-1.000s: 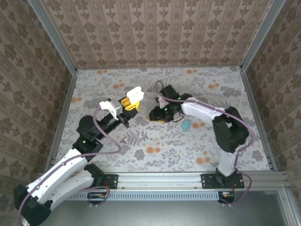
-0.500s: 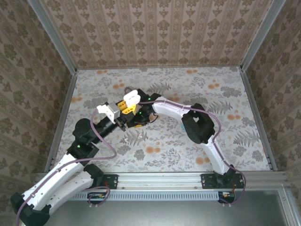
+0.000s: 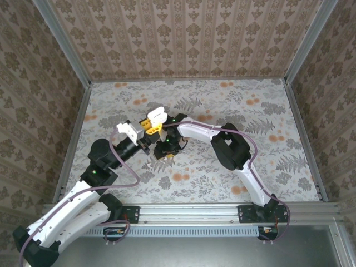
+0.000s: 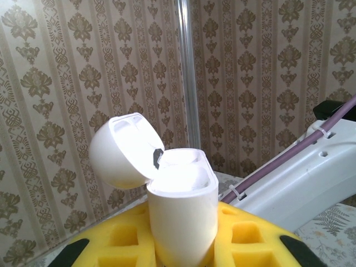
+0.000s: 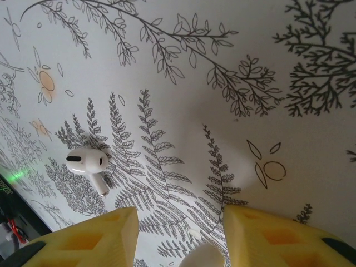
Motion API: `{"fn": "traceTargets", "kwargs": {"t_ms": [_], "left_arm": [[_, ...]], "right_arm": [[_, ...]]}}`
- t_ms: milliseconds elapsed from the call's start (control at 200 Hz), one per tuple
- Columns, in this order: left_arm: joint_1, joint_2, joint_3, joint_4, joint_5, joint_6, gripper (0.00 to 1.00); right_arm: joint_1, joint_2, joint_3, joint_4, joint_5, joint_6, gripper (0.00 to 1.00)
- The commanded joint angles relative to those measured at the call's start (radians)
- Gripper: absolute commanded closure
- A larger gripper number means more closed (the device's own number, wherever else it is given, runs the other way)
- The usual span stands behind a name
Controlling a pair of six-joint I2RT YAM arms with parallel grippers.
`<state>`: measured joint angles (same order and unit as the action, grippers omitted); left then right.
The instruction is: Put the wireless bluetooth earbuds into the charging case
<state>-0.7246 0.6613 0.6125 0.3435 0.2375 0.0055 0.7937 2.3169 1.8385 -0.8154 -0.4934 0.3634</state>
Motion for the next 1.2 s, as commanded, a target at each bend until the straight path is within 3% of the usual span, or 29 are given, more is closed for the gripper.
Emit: {"fn": "traceTargets", "kwargs": {"t_ms": [0, 205, 580, 785, 980, 1190], "left_arm": [[0.005, -0.005, 0.003, 0.036, -0.004, 0.008, 0.80], [0.005, 0.002, 0.004, 0.040, -0.005, 0.006, 0.79], [0.003, 0.001, 0.005, 0.043, -0.016, 0.008, 0.79], [0.001, 0.000, 0.008, 0.043, -0.015, 0.010, 0.79], [0.002, -0.003, 0.010, 0.045, -0.015, 0.011, 0.79], [0.001, -0.012, 0.013, 0.037, -0.018, 0.013, 0.79]], "right_arm": [[-0.001, -0.077, -0.061, -0.075, 0.018, -0.030, 0.53], [-0.001, -0.128, -0.129, -0.045, 0.029, -0.019, 0.53], [0.032, -0.106, -0.091, 0.067, 0.065, 0.100, 0.51], [0.065, -0.072, -0.025, 0.011, 0.253, 0.112, 0.50], [0.095, 0.005, 0.082, -0.078, 0.260, 0.065, 0.51], [0.120, 0.044, 0.130, -0.171, 0.346, 0.034, 0.54]]}}
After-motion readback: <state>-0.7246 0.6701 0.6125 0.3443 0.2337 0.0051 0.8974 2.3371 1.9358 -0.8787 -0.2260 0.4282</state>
